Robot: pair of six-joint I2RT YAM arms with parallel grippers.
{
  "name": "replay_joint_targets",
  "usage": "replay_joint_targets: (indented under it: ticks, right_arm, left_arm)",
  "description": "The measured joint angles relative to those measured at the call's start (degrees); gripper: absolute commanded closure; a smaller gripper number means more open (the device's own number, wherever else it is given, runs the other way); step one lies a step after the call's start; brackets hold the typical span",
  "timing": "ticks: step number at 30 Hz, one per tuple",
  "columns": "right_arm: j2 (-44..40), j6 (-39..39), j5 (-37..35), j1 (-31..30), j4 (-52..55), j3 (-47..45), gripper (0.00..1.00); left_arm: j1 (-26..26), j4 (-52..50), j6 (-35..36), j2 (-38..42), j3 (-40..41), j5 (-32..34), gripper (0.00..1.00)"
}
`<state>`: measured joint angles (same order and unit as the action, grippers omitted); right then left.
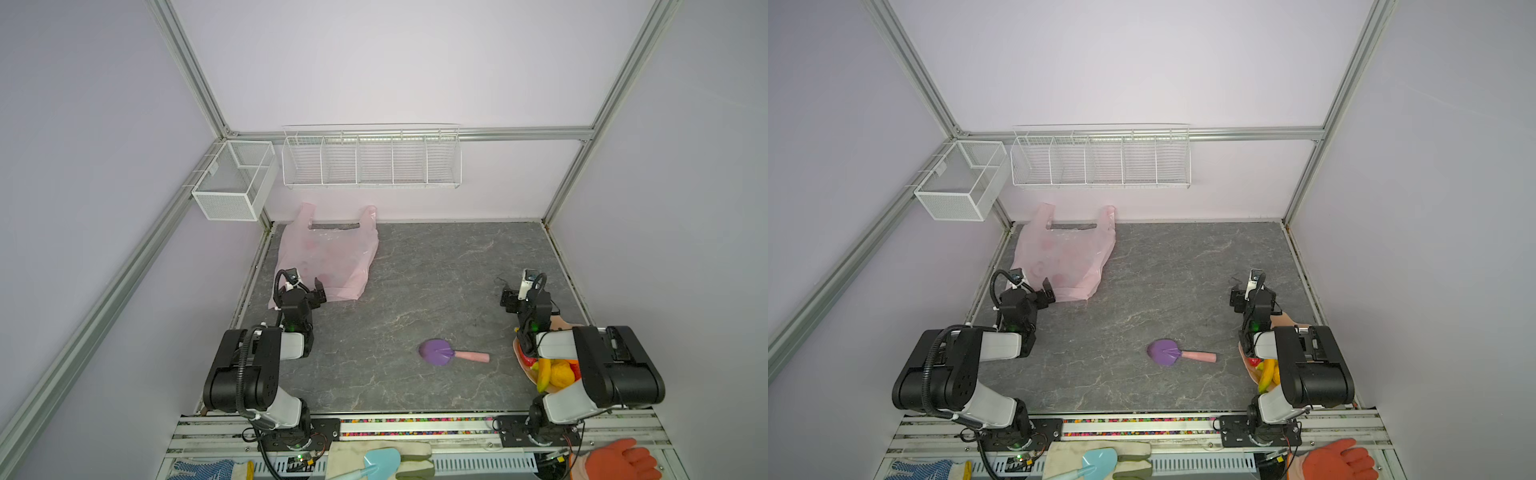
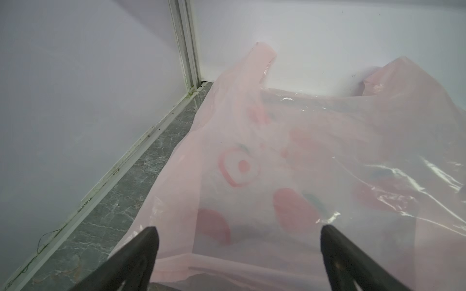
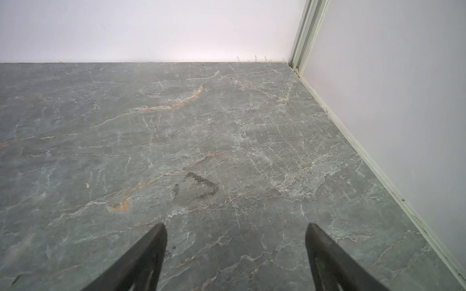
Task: Place the fruits into the plastic bag
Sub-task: Move the plastic bag to the center of the table.
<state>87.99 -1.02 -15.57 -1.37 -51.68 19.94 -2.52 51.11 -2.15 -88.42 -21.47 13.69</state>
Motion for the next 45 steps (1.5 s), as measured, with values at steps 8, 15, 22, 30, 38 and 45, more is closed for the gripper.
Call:
replay_joint_targets:
  ticks: [8, 15, 22, 30, 38, 45]
  right_arm:
    - [0.0, 0.0, 0.0, 0.0, 0.0, 0.0, 0.12]
    - [0.0, 0.0, 0.0, 0.0, 0.0, 0.0, 0.12]
    - [0.0, 0.0, 0.0, 0.0, 0.0, 0.0, 0.12]
    - [0.0, 0.0, 0.1, 0.0, 0.0, 0.0, 0.12]
    - [-12.7, 0.6, 0.6, -1.6, 15.7, 5.2, 0.12]
    - [-30.9, -2.3, 2.0, -3.3, 34.4, 8.0, 0.12]
  left_arm:
    - [0.0, 0.0, 0.0, 0.0, 0.0, 0.0, 0.0]
    - [0.0, 0.0, 0.0, 0.0, 0.0, 0.0, 0.0]
    - [0.0, 0.0, 0.0, 0.0, 0.0, 0.0, 0.0]
    - [-0.1, -0.8, -0.1, 3.7, 0.2, 0.2, 0.0]
    - [-1.1, -8.5, -0.2, 19.1, 0.7, 0.3, 0.0]
    - [-2.2, -26.2, -4.4, 38.3, -1.3, -0.9, 0.0]
